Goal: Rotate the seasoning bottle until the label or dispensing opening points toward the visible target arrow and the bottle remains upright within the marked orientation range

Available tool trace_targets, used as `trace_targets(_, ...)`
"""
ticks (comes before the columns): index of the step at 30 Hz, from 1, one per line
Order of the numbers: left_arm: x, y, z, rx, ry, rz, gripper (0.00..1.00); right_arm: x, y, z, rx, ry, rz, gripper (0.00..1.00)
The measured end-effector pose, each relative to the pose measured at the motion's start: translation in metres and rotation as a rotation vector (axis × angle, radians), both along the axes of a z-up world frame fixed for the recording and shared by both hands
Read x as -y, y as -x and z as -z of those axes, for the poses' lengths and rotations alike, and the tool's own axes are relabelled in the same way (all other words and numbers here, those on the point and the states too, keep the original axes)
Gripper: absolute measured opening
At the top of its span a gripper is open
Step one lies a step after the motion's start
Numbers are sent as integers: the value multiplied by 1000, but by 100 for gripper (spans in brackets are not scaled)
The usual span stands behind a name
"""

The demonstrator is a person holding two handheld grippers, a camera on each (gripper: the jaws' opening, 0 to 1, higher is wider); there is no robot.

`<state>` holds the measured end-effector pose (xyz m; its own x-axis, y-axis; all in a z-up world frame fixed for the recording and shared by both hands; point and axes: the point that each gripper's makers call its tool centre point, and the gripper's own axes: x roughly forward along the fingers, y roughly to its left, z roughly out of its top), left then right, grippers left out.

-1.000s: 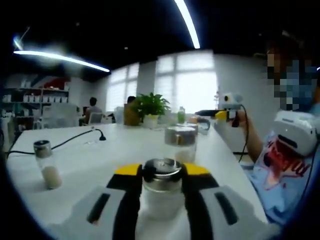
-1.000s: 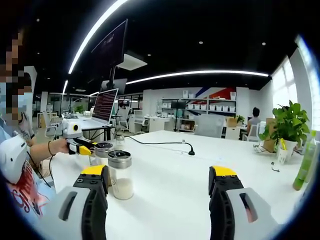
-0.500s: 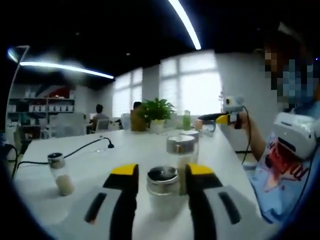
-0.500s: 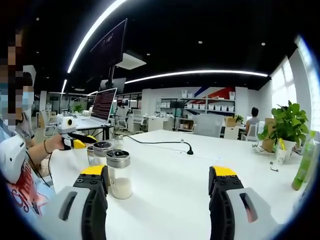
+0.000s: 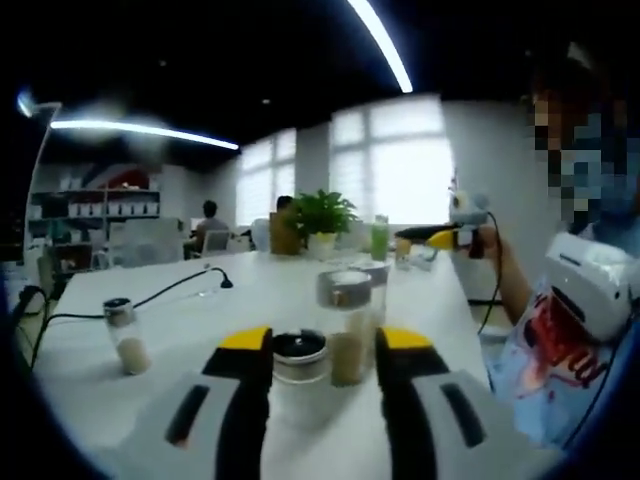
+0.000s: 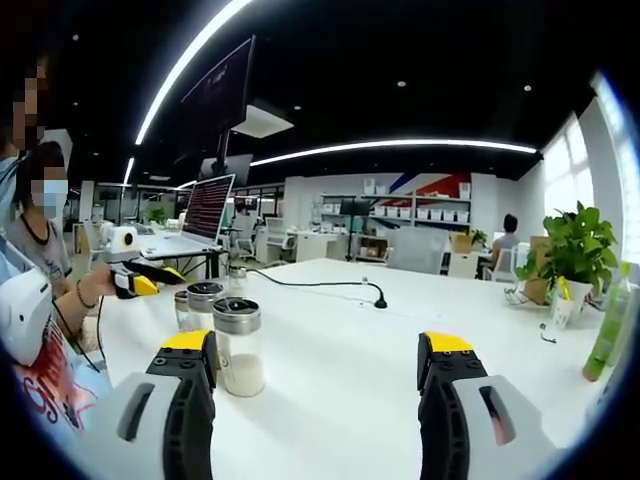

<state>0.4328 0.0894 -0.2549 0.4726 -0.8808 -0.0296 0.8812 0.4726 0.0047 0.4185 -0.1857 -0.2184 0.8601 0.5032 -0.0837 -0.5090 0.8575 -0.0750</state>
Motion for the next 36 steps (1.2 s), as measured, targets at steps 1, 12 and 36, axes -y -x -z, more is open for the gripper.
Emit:
trace_targets(1, -1, 1, -2, -1, 4, -4, 43, 0, 0, 0, 0, 0, 0, 85)
trace_targets(12, -8, -9, -2, 6, -58, -151, 44, -1, -3, -2, 3, 4, -2, 85)
trace_targets(36, -34, -17, -15, 53, 50, -422, 57, 0, -1, -5, 12, -4, 3, 84)
